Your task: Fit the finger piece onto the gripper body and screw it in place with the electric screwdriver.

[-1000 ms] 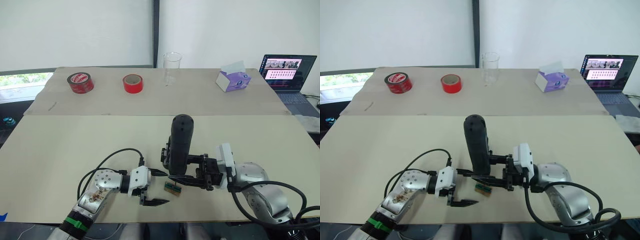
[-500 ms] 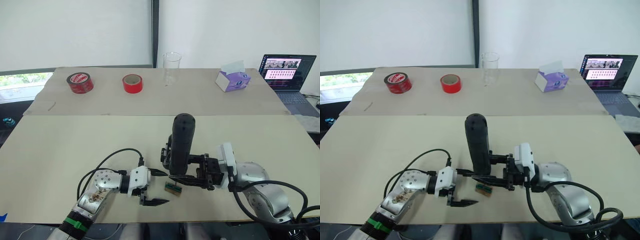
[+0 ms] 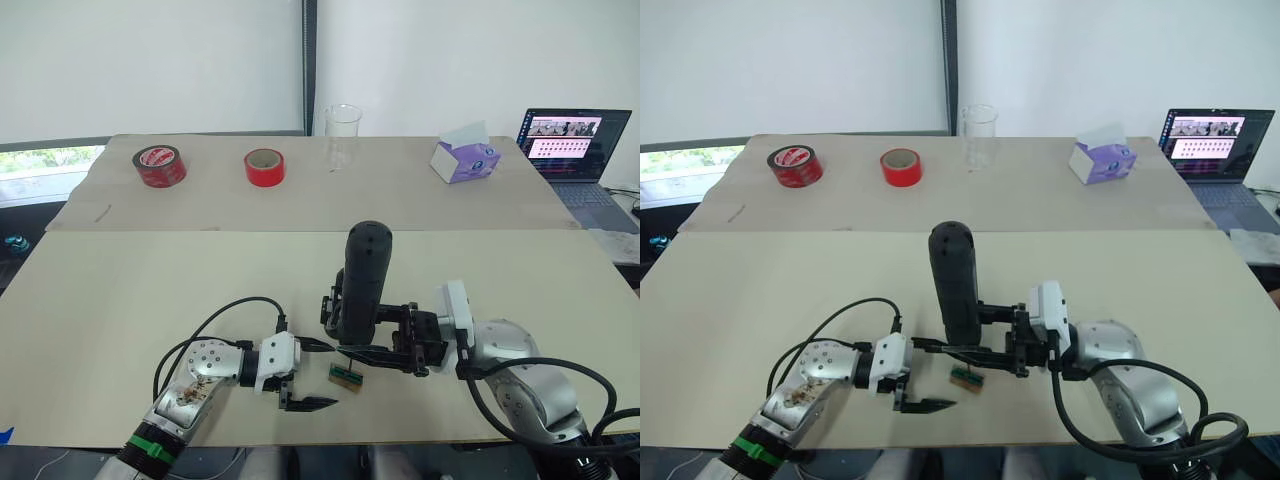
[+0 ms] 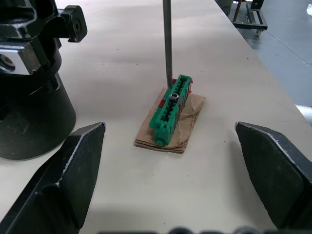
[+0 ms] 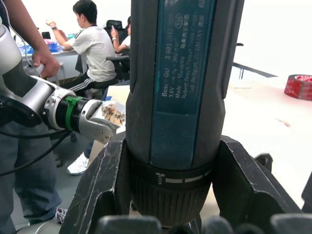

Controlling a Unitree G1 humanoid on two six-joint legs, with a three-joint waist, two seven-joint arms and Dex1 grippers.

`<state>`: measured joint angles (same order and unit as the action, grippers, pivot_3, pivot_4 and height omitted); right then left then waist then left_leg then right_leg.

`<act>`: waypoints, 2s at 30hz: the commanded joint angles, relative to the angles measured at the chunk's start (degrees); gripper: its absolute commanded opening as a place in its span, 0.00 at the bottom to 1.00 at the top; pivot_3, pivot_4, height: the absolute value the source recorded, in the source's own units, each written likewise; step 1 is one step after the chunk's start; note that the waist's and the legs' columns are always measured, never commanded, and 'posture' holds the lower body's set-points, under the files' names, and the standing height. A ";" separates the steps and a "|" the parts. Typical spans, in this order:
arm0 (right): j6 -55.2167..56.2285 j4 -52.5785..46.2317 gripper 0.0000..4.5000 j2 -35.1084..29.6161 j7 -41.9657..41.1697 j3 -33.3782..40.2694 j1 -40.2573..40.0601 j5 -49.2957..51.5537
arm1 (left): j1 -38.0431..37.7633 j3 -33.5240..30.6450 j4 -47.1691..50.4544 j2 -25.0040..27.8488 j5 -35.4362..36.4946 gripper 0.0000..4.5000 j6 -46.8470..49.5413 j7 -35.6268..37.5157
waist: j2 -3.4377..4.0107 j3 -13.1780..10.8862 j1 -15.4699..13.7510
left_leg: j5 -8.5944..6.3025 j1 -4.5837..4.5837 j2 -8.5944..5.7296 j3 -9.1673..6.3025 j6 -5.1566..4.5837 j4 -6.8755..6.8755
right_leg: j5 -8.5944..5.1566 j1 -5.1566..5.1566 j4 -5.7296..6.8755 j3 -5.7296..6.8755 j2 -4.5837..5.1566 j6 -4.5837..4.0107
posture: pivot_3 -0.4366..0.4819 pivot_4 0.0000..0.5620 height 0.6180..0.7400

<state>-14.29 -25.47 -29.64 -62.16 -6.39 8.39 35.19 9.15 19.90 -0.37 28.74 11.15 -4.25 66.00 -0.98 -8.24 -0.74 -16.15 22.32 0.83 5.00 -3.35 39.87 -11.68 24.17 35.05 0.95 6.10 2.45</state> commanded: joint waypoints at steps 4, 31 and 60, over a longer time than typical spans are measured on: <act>1.22 -2.43 0.43 1.02 0.05 0.44 0.78 1.29 | -0.28 0.19 -3.32 0.31 -1.52 1.00 -0.01 -0.51 | 0.01 0.00 0.01 | 0.00 0.00 0.00 0.00 0.00 0.00 | 0.00 0.00 0.00 -0.01 0.01 0.00 | 0.48 0.27 1.00; 1.19 -2.25 0.43 0.53 -0.47 0.02 -0.47 0.29 | -0.35 0.28 -2.91 0.56 -1.42 1.00 0.13 -0.34 | 0.04 0.02 0.03 | 0.00 0.00 0.00 0.00 0.00 0.00 | 0.00 0.00 0.00 -0.01 0.01 0.00 | 0.48 0.27 1.00; 1.88 -1.39 0.43 0.54 -0.82 0.17 -0.78 -0.48 | -0.50 0.35 -2.08 0.68 -1.36 1.00 0.73 -0.43 | 0.04 0.02 0.03 | 0.00 0.00 0.00 0.00 0.00 0.00 | -0.03 0.01 0.00 -0.01 0.01 -0.05 | 0.48 0.27 1.00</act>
<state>-14.26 -25.31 -29.17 -62.50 -7.05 7.46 33.94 9.45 19.94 -0.73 28.74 11.15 -4.93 66.02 -0.94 -8.22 -0.71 -16.15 22.32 0.83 5.00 -3.35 39.87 -11.71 24.17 35.04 0.95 6.11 2.40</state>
